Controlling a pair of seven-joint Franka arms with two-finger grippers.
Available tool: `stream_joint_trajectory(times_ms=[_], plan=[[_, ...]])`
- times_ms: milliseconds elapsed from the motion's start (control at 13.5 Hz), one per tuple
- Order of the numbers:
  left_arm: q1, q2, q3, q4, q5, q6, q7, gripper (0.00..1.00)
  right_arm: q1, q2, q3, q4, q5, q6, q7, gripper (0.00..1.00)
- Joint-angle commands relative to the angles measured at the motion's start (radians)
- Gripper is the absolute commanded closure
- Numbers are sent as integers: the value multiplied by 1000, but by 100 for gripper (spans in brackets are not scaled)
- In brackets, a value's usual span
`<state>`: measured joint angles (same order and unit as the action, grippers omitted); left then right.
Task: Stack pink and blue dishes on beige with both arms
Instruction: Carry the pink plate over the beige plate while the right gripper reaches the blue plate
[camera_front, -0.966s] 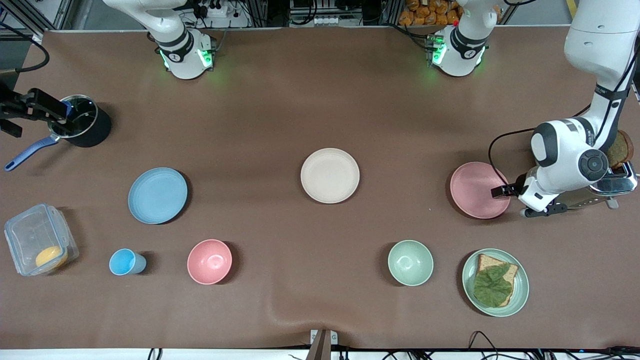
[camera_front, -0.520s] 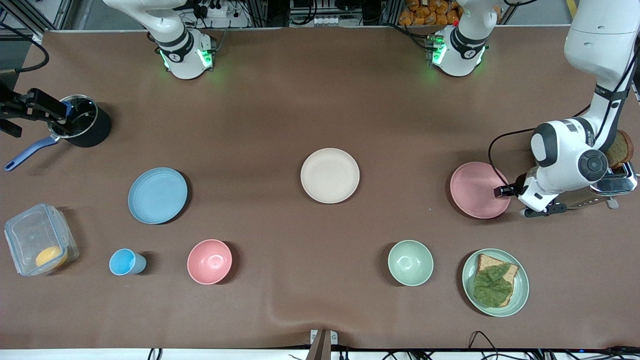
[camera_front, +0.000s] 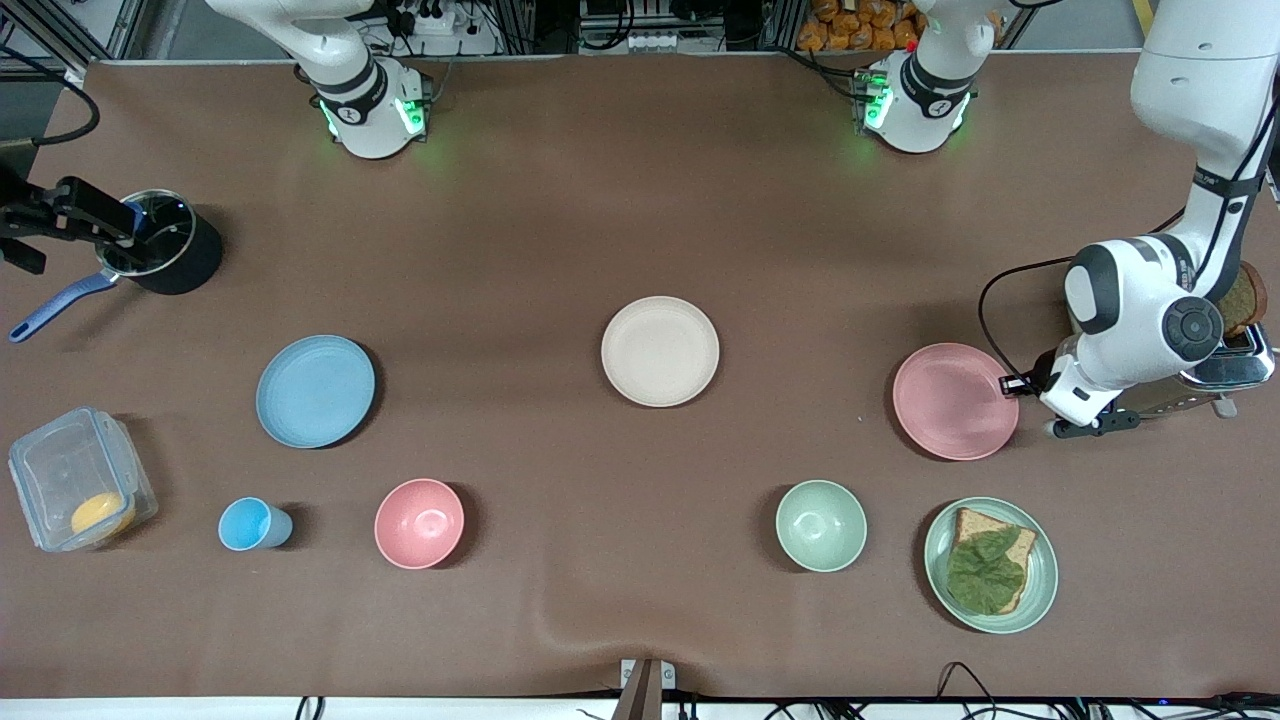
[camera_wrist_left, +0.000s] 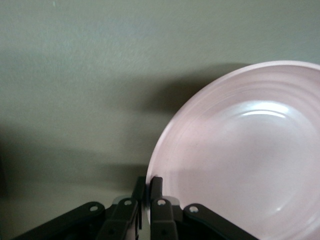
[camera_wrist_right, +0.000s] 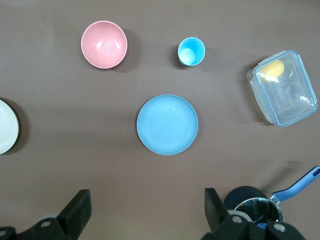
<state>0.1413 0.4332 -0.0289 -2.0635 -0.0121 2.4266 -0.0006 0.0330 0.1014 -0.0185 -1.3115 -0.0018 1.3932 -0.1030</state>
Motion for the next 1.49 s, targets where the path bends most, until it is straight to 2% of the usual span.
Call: stream_joint_trajectory(times_ms=[0,149,371,446,594,743,817,966,1040,1189,1263,1411], plan=[[7,-105,-63,0,-69,-105,22,100,1,-12,0,-21,-14,-3,-6,0],[0,-158,-118,51,-120,-212,5,100,7,7,0,-22,-15,-3,-4,0],[0,-169,-199,187,-182,-424,-91,100,7,98,0,-34,-1,0,-3,0],[-3,-169,-238,198,-189,-432,-149,100,5,189,2,-28,2,-9,-6,0],[-11,-156,-333,215,-184,-428,-296,100,-11,211,-3,-34,-12,-40,2,0],[-76,-139,-368,215,-183,-387,-418,100,-62,260,-4,-47,-14,-51,-26,0],[-138,-127,-367,215,-178,-362,-493,100,-106,288,-4,-105,2,-34,-71,0],[-242,-84,-365,209,-167,-284,-634,100,-206,314,-4,-225,66,112,-200,0],[-293,-61,-365,206,-142,-252,-706,100,-220,319,-4,-303,83,212,-266,0],[-376,-4,-365,206,-32,-212,-853,100,-219,317,-3,-466,101,395,-288,0],[-394,19,-367,204,21,-201,-898,100,-213,317,-1,-518,118,473,-288,0],[-404,42,-367,201,40,-196,-929,100,-180,333,0,-584,135,600,-288,0]])
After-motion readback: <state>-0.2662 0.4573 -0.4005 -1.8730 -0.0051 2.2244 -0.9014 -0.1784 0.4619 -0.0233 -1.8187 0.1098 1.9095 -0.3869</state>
